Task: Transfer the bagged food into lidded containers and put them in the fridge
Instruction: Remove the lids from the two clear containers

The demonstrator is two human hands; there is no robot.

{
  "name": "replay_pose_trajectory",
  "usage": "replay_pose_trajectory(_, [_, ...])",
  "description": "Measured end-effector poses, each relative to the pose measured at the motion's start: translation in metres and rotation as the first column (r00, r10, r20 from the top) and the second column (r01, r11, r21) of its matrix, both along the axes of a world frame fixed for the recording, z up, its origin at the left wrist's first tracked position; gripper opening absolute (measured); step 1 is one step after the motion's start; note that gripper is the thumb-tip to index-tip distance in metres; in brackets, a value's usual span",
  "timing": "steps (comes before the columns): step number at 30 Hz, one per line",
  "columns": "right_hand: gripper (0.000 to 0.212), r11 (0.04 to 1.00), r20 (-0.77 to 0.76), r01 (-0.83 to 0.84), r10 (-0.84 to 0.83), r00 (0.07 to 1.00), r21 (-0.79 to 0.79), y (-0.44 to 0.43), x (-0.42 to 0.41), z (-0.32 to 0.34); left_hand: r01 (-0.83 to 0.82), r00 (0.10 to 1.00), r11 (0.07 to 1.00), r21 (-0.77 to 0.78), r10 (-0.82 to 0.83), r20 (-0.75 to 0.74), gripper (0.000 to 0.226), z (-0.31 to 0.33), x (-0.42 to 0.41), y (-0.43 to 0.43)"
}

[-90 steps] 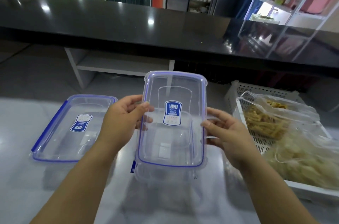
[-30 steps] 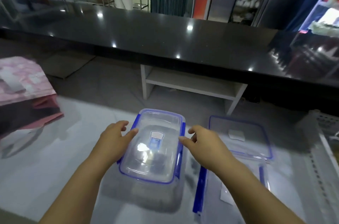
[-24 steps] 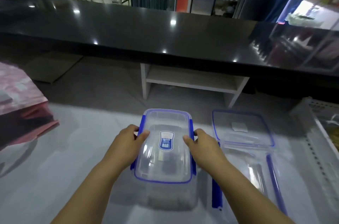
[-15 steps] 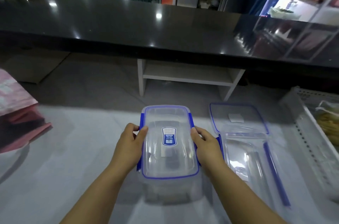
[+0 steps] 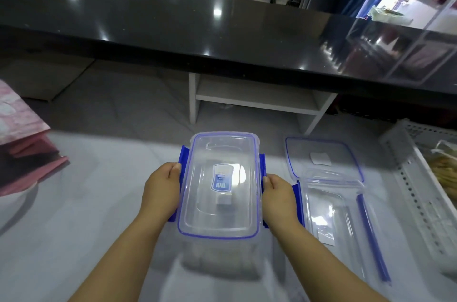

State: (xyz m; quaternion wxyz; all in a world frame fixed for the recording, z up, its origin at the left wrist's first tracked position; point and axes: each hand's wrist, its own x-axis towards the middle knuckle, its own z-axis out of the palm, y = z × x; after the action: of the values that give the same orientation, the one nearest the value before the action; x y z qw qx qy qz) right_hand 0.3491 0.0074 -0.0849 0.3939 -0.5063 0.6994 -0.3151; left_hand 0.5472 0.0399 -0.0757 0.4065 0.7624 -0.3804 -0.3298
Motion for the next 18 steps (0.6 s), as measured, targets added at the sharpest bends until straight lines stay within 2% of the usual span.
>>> replay_pose_trajectory(4, [0.032, 0.988, 0.001, -0.094, 0.095, 0.996, 0.124, -0.007, 0.002, 0.002, 0.003, 1.000, 0.999, 0.047, -0.003, 0.004, 0.037, -0.005, 0.014, -0.002])
replay_pose_trajectory(7, [0.033, 0.963, -0.070, -0.130, 0.151, 0.986, 0.238, -0.012, 0.001, 0.006, 0.050, 0.998, 0.997, 0.066, -0.048, -0.027, 0.029, -0.005, 0.020, -0.004])
replay_pose_trajectory(8, [0.034, 0.968, -0.102, -0.119, 0.145, 0.984, 0.221, -0.013, 0.000, 0.008, 0.052, 0.998, 0.997, 0.064, -0.049, -0.039, 0.024, -0.004, 0.021, -0.003])
replay_pose_trajectory(10, [0.033, 0.988, -0.121, -0.105, 0.119, 0.986, 0.112, -0.011, -0.004, 0.015, 0.053, 0.998, 0.997, 0.054, -0.052, -0.023, 0.030, -0.002, 0.020, -0.002])
replay_pose_trajectory(13, [0.026, 0.989, -0.021, -0.145, 0.144, 0.989, -0.011, -0.005, -0.005, 0.033, 0.110, 0.990, 0.994, -0.015, -0.108, 0.089, 0.021, 0.003, 0.019, -0.003])
replay_pose_trajectory(16, [0.021, 0.948, -0.016, -0.311, 0.313, 0.950, 0.072, 0.001, -0.001, 0.040, 0.234, 0.968, 0.972, -0.015, -0.232, 0.091, 0.029, 0.009, 0.014, -0.002])
replay_pose_trajectory(18, [0.018, 0.933, -0.033, -0.348, 0.352, 0.935, 0.093, 0.004, 0.000, 0.042, 0.246, 0.966, 0.969, -0.034, -0.242, 0.089, 0.026, 0.013, 0.012, -0.003])
